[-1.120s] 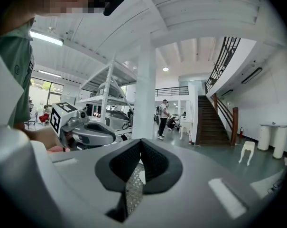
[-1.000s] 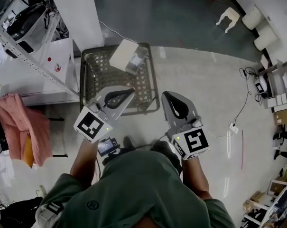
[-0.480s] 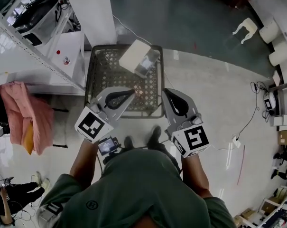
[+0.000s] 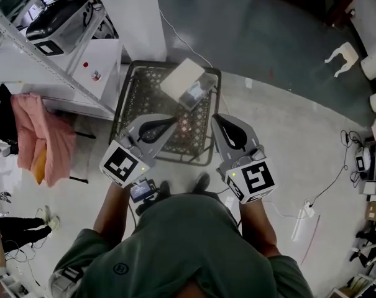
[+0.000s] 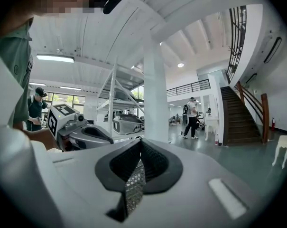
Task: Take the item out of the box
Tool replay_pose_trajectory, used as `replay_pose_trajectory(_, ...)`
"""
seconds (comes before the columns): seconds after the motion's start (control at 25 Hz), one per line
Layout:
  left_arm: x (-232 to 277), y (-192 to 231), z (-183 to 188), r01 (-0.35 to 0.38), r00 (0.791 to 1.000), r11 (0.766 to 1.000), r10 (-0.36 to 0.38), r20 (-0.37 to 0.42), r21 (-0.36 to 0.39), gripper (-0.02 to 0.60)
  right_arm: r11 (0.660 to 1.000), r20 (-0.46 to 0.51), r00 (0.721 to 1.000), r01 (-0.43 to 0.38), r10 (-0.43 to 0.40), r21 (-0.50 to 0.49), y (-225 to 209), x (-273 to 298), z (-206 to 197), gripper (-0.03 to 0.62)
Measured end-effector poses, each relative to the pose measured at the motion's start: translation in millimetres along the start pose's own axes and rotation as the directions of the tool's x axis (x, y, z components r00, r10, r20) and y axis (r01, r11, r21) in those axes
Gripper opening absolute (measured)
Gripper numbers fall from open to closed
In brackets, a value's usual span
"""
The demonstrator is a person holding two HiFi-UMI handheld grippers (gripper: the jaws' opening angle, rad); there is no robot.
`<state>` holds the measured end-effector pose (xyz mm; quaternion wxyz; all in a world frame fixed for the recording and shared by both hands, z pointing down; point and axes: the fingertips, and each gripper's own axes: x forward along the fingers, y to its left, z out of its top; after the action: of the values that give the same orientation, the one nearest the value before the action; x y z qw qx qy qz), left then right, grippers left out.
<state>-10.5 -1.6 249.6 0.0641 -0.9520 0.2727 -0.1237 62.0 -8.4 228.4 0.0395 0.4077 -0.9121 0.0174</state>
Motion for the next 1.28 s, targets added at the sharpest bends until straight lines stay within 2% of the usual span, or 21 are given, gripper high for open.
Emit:
replay_pose_trajectory(0.24,25.3,-3.9,3.1,-0.06,0.997,0.998,0.06,-0.047,0.008,0.005,0.997,0.02,0.997,-0.081,0.08,0.018,-24.7,-1.9,-4.2,0.005)
replay_pose_trajectory(0.52,44.4,20.2,-6.9,-0.066,0.994,0.998,0.064,-0.09,-0.02,0.005,0.993,0.006,0.995,-0.1,0.1,0.067,-47.5,22.3,-15.4,0.005)
replay_pose_trajectory(0.72,61.2,43.5,-23.2,-0.01,0.996,0.999,0.006,-0.085,-0.043,0.005,0.996,-0.026,0.998,-0.052,0.054,0.069,-61.3,44.1,-21.3,0.005)
replay_pose_trajectory(0.88,76.6,65.5,-24.2,0.051,0.997,0.998,-0.053,-0.051,-0.029,0.005,0.998,-0.052,0.999,0.002,0.001,0.056,-73.5,60.3,-19.1,0.005)
replay_pose_trajectory(1.28,79.3,155.9,-49.2,0.126,0.992,0.991,-0.125,0.033,-0.044,0.005,0.996,-0.11,0.99,0.094,-0.093,0.005,-78.3,140.2,-11.1,0.005)
